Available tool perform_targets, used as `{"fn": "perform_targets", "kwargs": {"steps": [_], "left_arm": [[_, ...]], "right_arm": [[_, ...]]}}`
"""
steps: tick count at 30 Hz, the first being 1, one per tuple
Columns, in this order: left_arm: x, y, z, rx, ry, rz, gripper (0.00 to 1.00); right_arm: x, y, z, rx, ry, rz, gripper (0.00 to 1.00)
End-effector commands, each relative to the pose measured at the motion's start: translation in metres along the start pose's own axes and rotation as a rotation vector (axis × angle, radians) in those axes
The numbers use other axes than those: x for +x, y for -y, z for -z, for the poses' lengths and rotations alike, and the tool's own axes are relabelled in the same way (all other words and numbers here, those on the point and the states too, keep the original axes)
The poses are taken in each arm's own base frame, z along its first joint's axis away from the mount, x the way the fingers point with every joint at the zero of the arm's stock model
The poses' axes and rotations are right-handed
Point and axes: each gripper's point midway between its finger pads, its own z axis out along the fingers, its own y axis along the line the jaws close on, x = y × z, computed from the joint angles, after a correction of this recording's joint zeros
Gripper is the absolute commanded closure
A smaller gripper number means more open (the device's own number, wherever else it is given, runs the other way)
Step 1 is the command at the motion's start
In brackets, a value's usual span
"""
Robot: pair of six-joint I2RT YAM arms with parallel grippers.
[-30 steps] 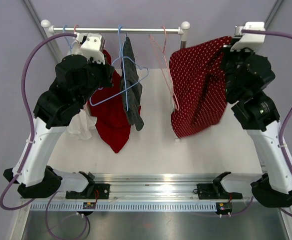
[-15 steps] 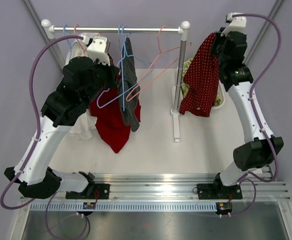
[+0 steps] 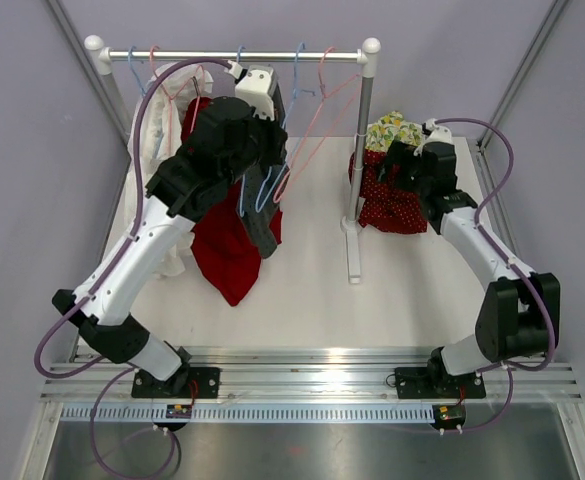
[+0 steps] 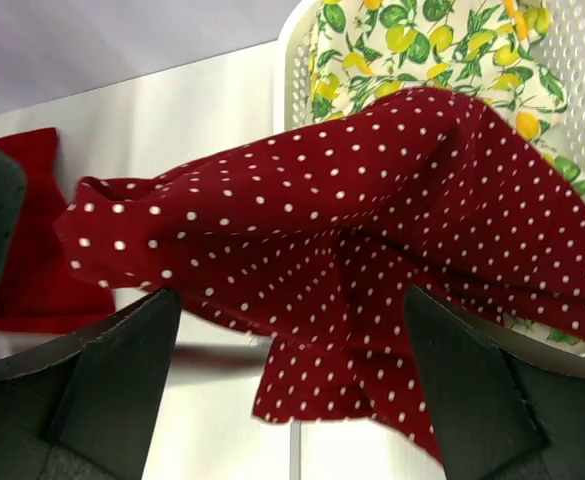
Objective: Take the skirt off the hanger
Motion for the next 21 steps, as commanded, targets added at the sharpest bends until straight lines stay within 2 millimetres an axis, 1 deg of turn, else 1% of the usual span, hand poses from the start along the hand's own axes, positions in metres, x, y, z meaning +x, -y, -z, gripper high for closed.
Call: {"fn": "perform_targets", "kwargs": {"steps": [1, 2, 3, 4, 5, 6, 7, 8, 9, 10, 11, 12, 13, 14, 15, 17, 18, 19, 20, 21], "left_arm": [[-0.031, 0.022, -0.001, 0.074, 0.103, 0.07, 1.0], [-0.028, 0.029, -0.003, 0.095, 0.092, 0.071, 1.0], [-0.028, 0.032, -0.004, 0.103, 0.095, 0.071, 1.0], [-0.027, 0.035, -0.007, 0.108, 0.094, 0.072, 1.0], [-0.027, 0.038, -0.007, 0.114, 0.094, 0.074, 0.99], [-0.03, 0.04, -0.005, 0.119, 0.101, 0.077, 0.94], [-0.031, 0.041, -0.005, 0.126, 0.101, 0.077, 0.68], [-0.033, 0.043, 0.0, 0.134, 0.102, 0.077, 0.53], [-0.034, 0.042, 0.002, 0.134, 0.102, 0.073, 0.38], [-0.041, 0.041, 0.009, 0.128, 0.119, 0.073, 0.15], [-0.046, 0.034, 0.018, 0.099, 0.128, 0.064, 0.09], [-0.049, 0.029, 0.024, 0.079, 0.135, 0.061, 0.05], [-0.055, 0.024, 0.032, 0.061, 0.15, 0.06, 0.03], [-0.061, 0.013, 0.047, 0.022, 0.168, 0.051, 0.01], [-0.063, 0.008, 0.053, 0.003, 0.175, 0.043, 0.01], [-0.064, -0.007, 0.065, -0.053, 0.184, 0.01, 0.01], [-0.068, -0.013, 0.078, -0.066, 0.203, 0.005, 0.02], [-0.068, -0.018, 0.081, -0.086, 0.207, -0.003, 0.02], [-0.063, -0.027, 0.082, -0.12, 0.198, -0.023, 0.02], [-0.064, -0.031, 0.088, -0.127, 0.206, -0.023, 0.02]], "right_arm": [[-0.052, -0.028, 0.039, -0.112, 0.162, -0.059, 0.01], [-0.047, -0.028, 0.043, -0.113, 0.149, -0.064, 0.01], [-0.054, -0.031, 0.055, -0.127, 0.169, -0.067, 0.01], [-0.054, -0.032, 0.06, -0.131, 0.171, -0.068, 0.01], [-0.051, -0.032, 0.066, -0.135, 0.161, -0.07, 0.0], [-0.058, -0.035, 0.077, -0.149, 0.185, -0.071, 0.01], [-0.061, -0.037, 0.084, -0.157, 0.197, -0.068, 0.0], [-0.051, -0.033, 0.088, -0.141, 0.16, -0.076, 0.01], [-0.056, -0.035, 0.1, -0.15, 0.181, -0.077, 0.01], [-0.056, -0.035, 0.105, -0.15, 0.183, -0.075, 0.01], [-0.052, -0.034, 0.11, -0.149, 0.171, -0.078, 0.01], [-0.057, -0.037, 0.122, -0.161, 0.191, -0.08, 0.01], [-0.057, -0.037, 0.127, -0.165, 0.193, -0.081, 0.01], [-0.053, -0.038, 0.132, -0.174, 0.181, -0.085, 0.01], [-0.057, -0.042, 0.142, -0.192, 0.196, -0.085, 0.01], [-0.053, -0.044, 0.149, -0.207, 0.184, -0.086, 0.01], [-0.056, -0.046, 0.158, -0.217, 0.198, -0.086, 0.01], [-0.056, -0.046, 0.161, -0.218, 0.2, -0.086, 0.0], [-0.053, -0.045, 0.163, -0.217, 0.193, -0.086, 0.01], [-0.055, -0.046, 0.168, -0.222, 0.202, -0.087, 0.01]]}}
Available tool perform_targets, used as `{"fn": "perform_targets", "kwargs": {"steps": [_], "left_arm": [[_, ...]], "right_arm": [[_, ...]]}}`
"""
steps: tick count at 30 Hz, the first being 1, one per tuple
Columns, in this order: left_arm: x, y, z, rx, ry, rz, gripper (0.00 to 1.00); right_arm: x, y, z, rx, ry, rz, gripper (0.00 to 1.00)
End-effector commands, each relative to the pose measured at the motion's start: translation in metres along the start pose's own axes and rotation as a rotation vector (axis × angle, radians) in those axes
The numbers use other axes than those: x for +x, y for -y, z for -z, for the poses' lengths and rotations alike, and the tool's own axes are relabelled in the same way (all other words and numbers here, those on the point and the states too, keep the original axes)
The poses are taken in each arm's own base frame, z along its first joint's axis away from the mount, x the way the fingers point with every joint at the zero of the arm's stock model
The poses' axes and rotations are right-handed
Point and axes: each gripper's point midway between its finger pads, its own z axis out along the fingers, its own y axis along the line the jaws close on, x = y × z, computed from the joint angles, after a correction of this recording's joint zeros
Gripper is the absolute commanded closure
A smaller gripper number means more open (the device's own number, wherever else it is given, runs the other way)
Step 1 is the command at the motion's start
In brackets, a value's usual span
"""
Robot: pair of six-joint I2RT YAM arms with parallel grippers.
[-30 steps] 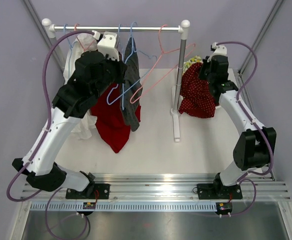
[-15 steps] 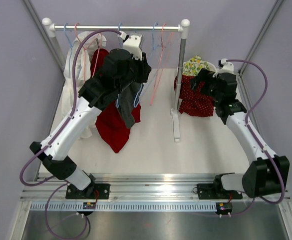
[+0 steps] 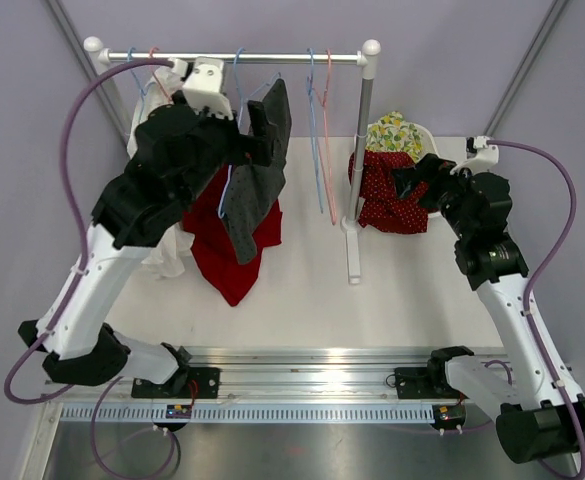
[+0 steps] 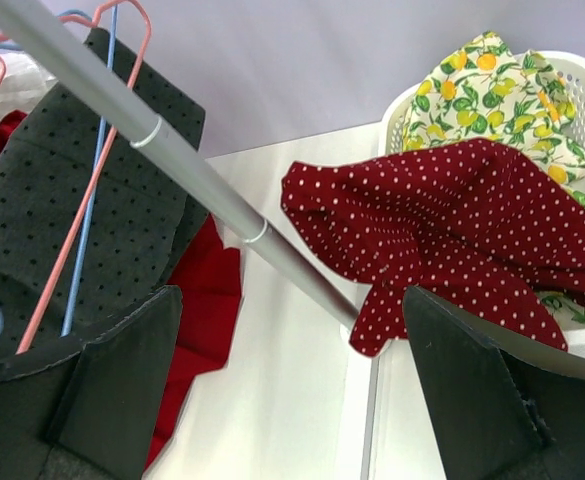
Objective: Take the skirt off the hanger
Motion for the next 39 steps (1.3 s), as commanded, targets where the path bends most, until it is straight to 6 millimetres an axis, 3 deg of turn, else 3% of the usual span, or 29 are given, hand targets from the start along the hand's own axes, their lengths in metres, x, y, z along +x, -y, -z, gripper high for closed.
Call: {"fn": "perform_targets", "kwargs": {"steps": [1, 5, 7, 10, 14, 17, 20, 21, 23, 24, 25, 30, 32, 33, 34, 39], "left_arm": [[-0.024, -0.032, 0.03, -0.101, 0.083, -0.031, 0.02], [-0.011, -0.05, 0.025, -0.145, 0.056, -0.017, 0.06], [-0.002, -0.057, 0.018, -0.16, 0.032, -0.019, 0.14], [0.014, -0.065, -0.001, -0.155, -0.016, -0.004, 0.17], [0.029, -0.063, -0.028, -0.089, -0.064, 0.017, 0.19], [0.033, -0.055, -0.036, -0.047, -0.07, 0.023, 0.22], [0.039, -0.056, -0.045, -0.054, -0.088, 0.024, 0.46], [0.041, -0.056, -0.047, -0.053, -0.094, 0.024, 0.64], [0.042, -0.056, -0.05, -0.054, -0.099, 0.029, 0.79], [0.04, -0.057, -0.049, -0.057, -0.09, 0.033, 0.98], [0.038, -0.058, -0.048, -0.064, -0.087, 0.039, 1.0], [0.015, -0.056, -0.037, -0.056, -0.044, 0.024, 1.0], [-0.006, -0.055, -0.027, -0.06, -0.015, 0.01, 1.0], [-0.014, -0.056, -0.023, -0.066, -0.005, 0.007, 1.0], [-0.036, -0.055, -0.008, -0.068, 0.038, 0.005, 1.0], [-0.076, -0.053, 0.026, -0.057, 0.128, 0.011, 1.0]], "right_arm": [[0.002, -0.007, 0.014, -0.028, -0.011, -0.018, 0.01], [0.009, -0.006, 0.019, -0.029, -0.033, -0.019, 0.0], [0.01, -0.005, 0.021, -0.029, -0.035, -0.018, 0.01], [0.011, -0.005, 0.026, -0.03, -0.037, -0.015, 0.0], [0.016, -0.003, 0.031, -0.018, -0.051, -0.009, 0.01], [0.019, 0.0, 0.034, -0.007, -0.056, -0.004, 0.01], [0.021, 0.002, 0.037, -0.002, -0.057, -0.001, 0.01], [0.022, 0.003, 0.038, 0.002, -0.057, 0.003, 0.01], [0.024, 0.005, 0.038, 0.007, -0.061, 0.004, 0.01], [0.025, 0.005, 0.039, 0.006, -0.063, 0.007, 0.01], [0.028, 0.006, 0.039, 0.011, -0.071, 0.008, 0.01], [0.027, 0.001, 0.043, -0.022, -0.068, 0.015, 0.01], [0.019, -0.013, 0.047, -0.093, -0.05, 0.044, 0.01], [0.013, -0.02, 0.05, -0.126, -0.031, 0.061, 0.01], [-0.001, -0.032, 0.054, -0.177, 0.008, 0.089, 0.01], [-0.051, -0.076, 0.061, -0.329, 0.092, 0.115, 0.01]]}}
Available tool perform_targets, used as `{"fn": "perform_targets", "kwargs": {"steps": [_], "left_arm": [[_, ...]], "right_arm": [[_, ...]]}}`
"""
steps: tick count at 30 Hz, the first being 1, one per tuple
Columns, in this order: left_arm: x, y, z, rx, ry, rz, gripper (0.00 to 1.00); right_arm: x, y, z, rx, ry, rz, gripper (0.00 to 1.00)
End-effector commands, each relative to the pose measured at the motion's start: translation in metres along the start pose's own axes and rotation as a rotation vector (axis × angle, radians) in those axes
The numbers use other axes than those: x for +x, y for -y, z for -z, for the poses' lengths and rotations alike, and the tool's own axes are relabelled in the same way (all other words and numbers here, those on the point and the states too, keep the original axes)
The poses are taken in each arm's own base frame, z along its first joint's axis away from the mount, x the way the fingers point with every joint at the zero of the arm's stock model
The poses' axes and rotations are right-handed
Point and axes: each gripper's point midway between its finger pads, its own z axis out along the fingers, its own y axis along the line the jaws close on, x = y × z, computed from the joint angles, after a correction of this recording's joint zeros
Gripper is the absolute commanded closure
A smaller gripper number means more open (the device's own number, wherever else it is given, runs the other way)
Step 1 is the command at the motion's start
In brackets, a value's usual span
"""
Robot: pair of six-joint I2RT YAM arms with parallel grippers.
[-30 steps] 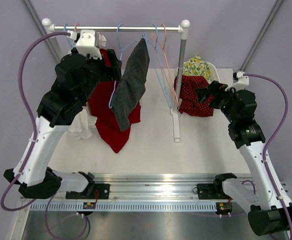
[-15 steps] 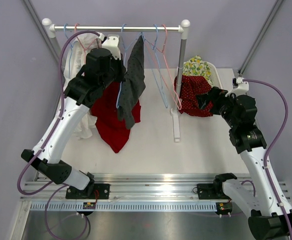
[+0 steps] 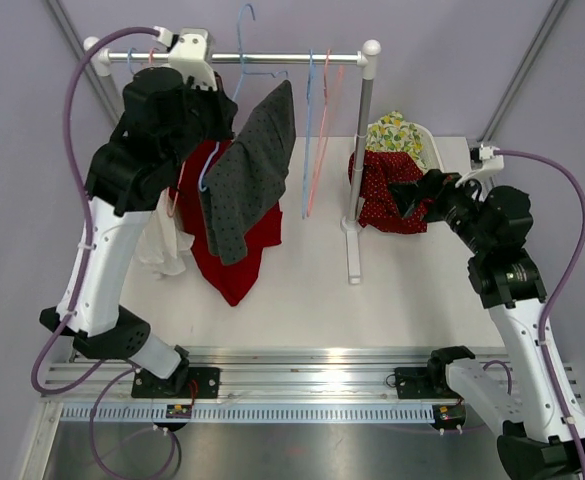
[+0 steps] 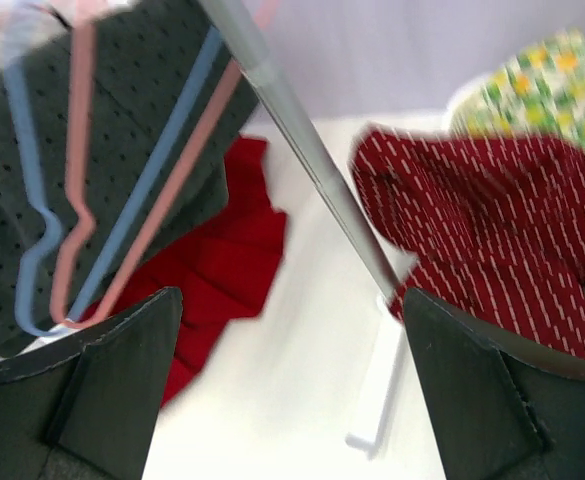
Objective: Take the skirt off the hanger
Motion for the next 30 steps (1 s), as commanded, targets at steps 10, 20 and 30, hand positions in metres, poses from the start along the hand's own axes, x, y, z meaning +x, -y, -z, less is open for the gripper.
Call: {"fn": "perform_targets", "kwargs": {"steps": [10, 20, 30], "left_arm": [[-0.056, -0.004, 0.086, 0.038, 0.239, 0.062, 1.0], [-0.047, 0.004, 0.106, 0.091, 0.24, 0.107, 1.0], [-0.052, -0.002, 0.146, 0.114, 0.279, 0.137, 1.0]], "right_arm": [[-0.074, -0.194, 0.002, -0.638, 0.02, 0.158, 0.01], [0.035, -0.298, -0.055, -0.627, -0.177, 0.282, 0.01], [0.054, -0.324, -0.078, -0.624, -0.16, 0.31, 0.01]]}}
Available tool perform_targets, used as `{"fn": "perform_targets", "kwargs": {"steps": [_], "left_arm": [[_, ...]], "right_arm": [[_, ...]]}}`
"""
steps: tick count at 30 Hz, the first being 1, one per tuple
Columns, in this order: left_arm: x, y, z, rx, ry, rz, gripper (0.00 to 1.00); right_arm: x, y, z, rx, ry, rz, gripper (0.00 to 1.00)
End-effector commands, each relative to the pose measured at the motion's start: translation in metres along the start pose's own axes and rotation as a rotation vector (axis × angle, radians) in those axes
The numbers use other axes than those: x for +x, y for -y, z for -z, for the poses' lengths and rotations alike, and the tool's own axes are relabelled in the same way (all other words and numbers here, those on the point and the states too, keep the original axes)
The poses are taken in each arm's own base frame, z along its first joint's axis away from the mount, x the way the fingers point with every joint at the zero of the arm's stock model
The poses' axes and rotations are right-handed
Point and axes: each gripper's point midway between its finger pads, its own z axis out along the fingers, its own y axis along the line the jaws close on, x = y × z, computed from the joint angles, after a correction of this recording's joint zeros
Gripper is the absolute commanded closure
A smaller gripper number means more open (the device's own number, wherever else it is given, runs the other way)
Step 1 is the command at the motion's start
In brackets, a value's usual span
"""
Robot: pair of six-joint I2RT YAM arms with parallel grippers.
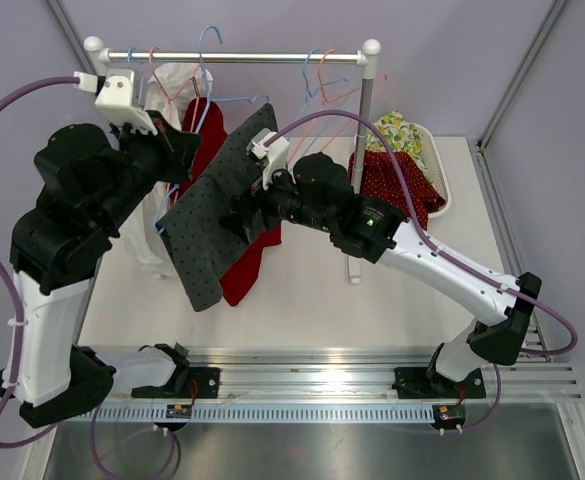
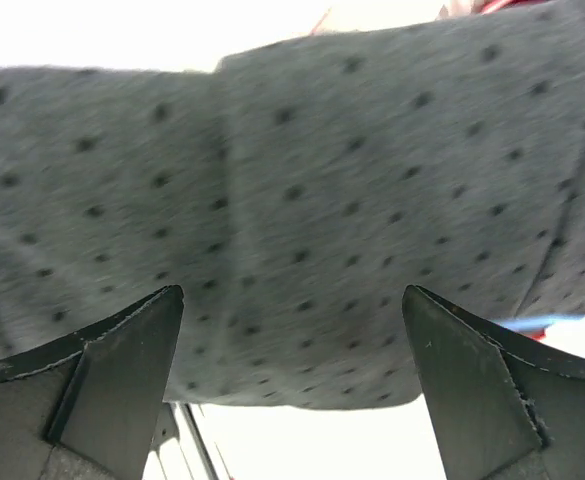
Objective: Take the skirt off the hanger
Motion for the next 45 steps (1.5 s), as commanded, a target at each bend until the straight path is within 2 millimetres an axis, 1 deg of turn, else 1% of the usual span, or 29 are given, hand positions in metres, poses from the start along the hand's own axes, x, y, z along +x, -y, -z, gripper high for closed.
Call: {"fn": "perform_targets", "kwargs": {"steps": [1, 2, 3, 4, 5, 7, 8, 9, 13, 15, 16, 17, 18, 19, 21, 22, 24, 25, 27, 28, 31, 32, 33, 35, 37, 40, 42, 43, 45], "left_arm": [[-0.041, 0.006, 0.031, 0.052, 0.165, 0.051, 1.0], [-0.039, 0.006, 0.032, 0.051, 0.164, 0.052, 1.0], [-0.038, 0.006, 0.033, 0.054, 0.165, 0.058, 1.0], [-0.039, 0.006, 0.037, 0.057, 0.171, 0.06, 1.0], [-0.04, 0.005, 0.038, 0.055, 0.175, 0.059, 1.0], [-0.042, 0.003, 0.043, 0.05, 0.187, 0.057, 1.0], [-0.043, 0.002, 0.044, 0.045, 0.19, 0.055, 1.0], [-0.043, 0.002, 0.044, 0.046, 0.193, 0.054, 1.0], [-0.046, -0.001, 0.047, 0.032, 0.207, 0.052, 1.0], [-0.044, -0.008, 0.043, -0.005, 0.2, 0.031, 1.0], [-0.046, -0.016, 0.044, -0.05, 0.209, 0.024, 1.0], [-0.047, -0.021, 0.043, -0.078, 0.21, 0.013, 1.0], [-0.046, -0.031, 0.041, -0.132, 0.204, -0.018, 1.0], [-0.047, -0.035, 0.041, -0.16, 0.204, -0.032, 1.0], [-0.046, -0.046, 0.04, -0.218, 0.193, -0.067, 1.0], [-0.045, -0.051, 0.04, -0.247, 0.194, -0.072, 1.0], [-0.043, -0.052, 0.037, -0.256, 0.192, -0.086, 1.0], [-0.042, -0.053, 0.038, -0.257, 0.194, -0.087, 1.0], [-0.038, -0.054, 0.036, -0.262, 0.184, -0.082, 1.0], [-0.036, -0.054, 0.035, -0.264, 0.18, -0.08, 1.0], [-0.03, -0.054, 0.032, -0.259, 0.167, -0.073, 1.0], [-0.03, -0.054, 0.032, -0.26, 0.165, -0.073, 1.0], [-0.03, -0.054, 0.032, -0.26, 0.164, -0.072, 1.0], [-0.03, -0.053, 0.032, -0.254, 0.164, -0.073, 1.0], [-0.033, -0.053, 0.035, -0.256, 0.168, -0.077, 1.0], [-0.034, -0.055, 0.036, -0.263, 0.161, -0.094, 1.0], [-0.035, -0.054, 0.037, -0.256, 0.163, -0.098, 1.0], [-0.035, -0.053, 0.036, -0.251, 0.162, -0.099, 1.0], [-0.033, -0.05, 0.034, -0.237, 0.155, -0.1, 1.0]], "right_arm": [[-0.038, -0.007, -0.003, 0.006, 0.131, 0.034, 0.02], [-0.037, -0.009, -0.005, 0.0, 0.134, 0.042, 0.12], [-0.033, -0.004, -0.008, 0.033, 0.133, 0.05, 0.32], [-0.036, -0.004, -0.01, 0.039, 0.155, 0.049, 0.53], [-0.037, -0.004, -0.009, 0.044, 0.165, 0.049, 0.84], [-0.035, -0.003, -0.009, 0.046, 0.164, 0.045, 0.9], [-0.036, -0.004, -0.009, 0.042, 0.167, 0.044, 0.97], [-0.034, -0.006, -0.009, 0.034, 0.161, 0.042, 1.0], [-0.034, -0.014, -0.003, 0.007, 0.172, 0.039, 1.0], [-0.037, -0.018, 0.009, 0.012, 0.178, 0.039, 1.0], [-0.038, -0.019, 0.015, 0.02, 0.184, 0.037, 1.0], [-0.052, -0.02, 0.037, 0.026, 0.223, 0.032, 1.0], [-0.044, -0.015, 0.045, 0.055, 0.219, 0.017, 1.0], [-0.062, -0.015, 0.074, 0.062, 0.282, 0.001, 1.0], [-0.065, -0.004, 0.1, 0.114, 0.315, -0.022, 1.0], [-0.08, -0.003, 0.133, 0.121, 0.373, -0.031, 1.0], [-0.09, 0.005, 0.166, 0.164, 0.414, -0.039, 1.0], [-0.104, 0.007, 0.199, 0.173, 0.475, -0.048, 1.0], [-0.115, 0.019, 0.235, 0.238, 0.521, -0.045, 1.0], [-0.124, 0.023, 0.263, 0.26, 0.572, -0.052, 1.0], [-0.136, 0.04, 0.31, 0.36, 0.635, -0.046, 1.0], [-0.144, 0.046, 0.326, 0.401, 0.654, -0.008, 1.0], [-0.142, 0.055, 0.333, 0.458, 0.644, -0.004, 1.0], [-0.147, 0.064, 0.35, 0.518, 0.66, 0.003, 1.0], [-0.154, 0.077, 0.383, 0.603, 0.724, -0.025, 1.0], [-0.157, 0.089, 0.41, 0.685, 0.79, -0.037, 1.0], [-0.159, 0.097, 0.424, 0.748, 0.8, -0.027, 1.0], [-0.16, 0.098, 0.418, 0.765, 0.782, -0.012, 1.0], [-0.165, 0.1, 0.418, 0.795, 0.772, 0.007, 1.0]]}}
